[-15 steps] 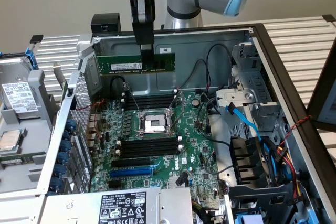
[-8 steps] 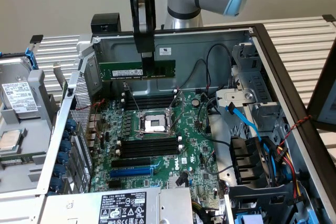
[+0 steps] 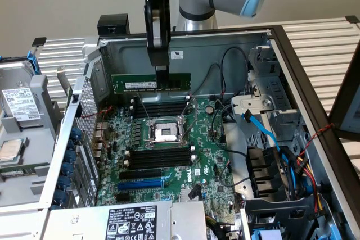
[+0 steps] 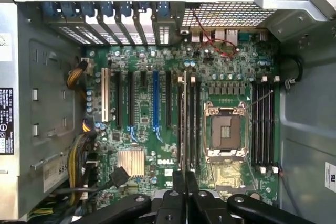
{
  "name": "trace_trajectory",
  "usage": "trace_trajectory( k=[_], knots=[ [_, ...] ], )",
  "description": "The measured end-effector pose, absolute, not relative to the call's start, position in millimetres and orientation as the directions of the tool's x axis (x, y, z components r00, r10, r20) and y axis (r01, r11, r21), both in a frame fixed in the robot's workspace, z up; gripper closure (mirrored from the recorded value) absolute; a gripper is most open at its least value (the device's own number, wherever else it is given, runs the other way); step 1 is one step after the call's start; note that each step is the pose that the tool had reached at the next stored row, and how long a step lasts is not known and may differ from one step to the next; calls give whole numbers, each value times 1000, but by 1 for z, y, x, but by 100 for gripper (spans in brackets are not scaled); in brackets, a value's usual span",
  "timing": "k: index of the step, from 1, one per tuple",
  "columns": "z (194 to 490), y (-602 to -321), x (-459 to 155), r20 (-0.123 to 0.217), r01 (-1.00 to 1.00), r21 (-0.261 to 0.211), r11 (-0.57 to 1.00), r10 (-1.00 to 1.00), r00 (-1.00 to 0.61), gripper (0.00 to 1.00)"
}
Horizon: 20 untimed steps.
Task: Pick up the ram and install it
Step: 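Insert the ram into the slot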
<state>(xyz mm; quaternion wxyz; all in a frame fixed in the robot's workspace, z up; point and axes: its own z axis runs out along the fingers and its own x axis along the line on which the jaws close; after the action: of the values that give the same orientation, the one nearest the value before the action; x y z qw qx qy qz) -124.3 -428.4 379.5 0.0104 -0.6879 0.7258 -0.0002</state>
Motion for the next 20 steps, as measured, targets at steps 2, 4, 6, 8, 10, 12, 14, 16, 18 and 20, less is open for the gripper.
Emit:
trace_trajectory(
  k=[2,4,6,8,10,12,14,16,18,20],
  knots=[
    [376,-428,-123,-16,-998,-15,57,-998,-57,87],
    [372,-427,-121,-17,-998,-14,61,-998,-61,87],
    [369,-426,-120,-18,-998,-14,65,-998,-65,87],
    [365,-426,-118,-19,-998,-14,69,-997,-69,87],
    [361,-425,-116,-21,-997,-14,73,-997,-73,87],
    [358,-424,-115,-22,-997,-14,78,-997,-77,87],
    [354,-424,-113,-23,-997,-14,82,-996,-82,87],
    [350,-424,-111,-25,-996,-14,87,-996,-87,87],
    [347,-423,-109,-26,-996,-14,92,-995,-91,87],
    [343,-422,-109,-26,-996,-14,94,-995,-93,87]
  ],
)
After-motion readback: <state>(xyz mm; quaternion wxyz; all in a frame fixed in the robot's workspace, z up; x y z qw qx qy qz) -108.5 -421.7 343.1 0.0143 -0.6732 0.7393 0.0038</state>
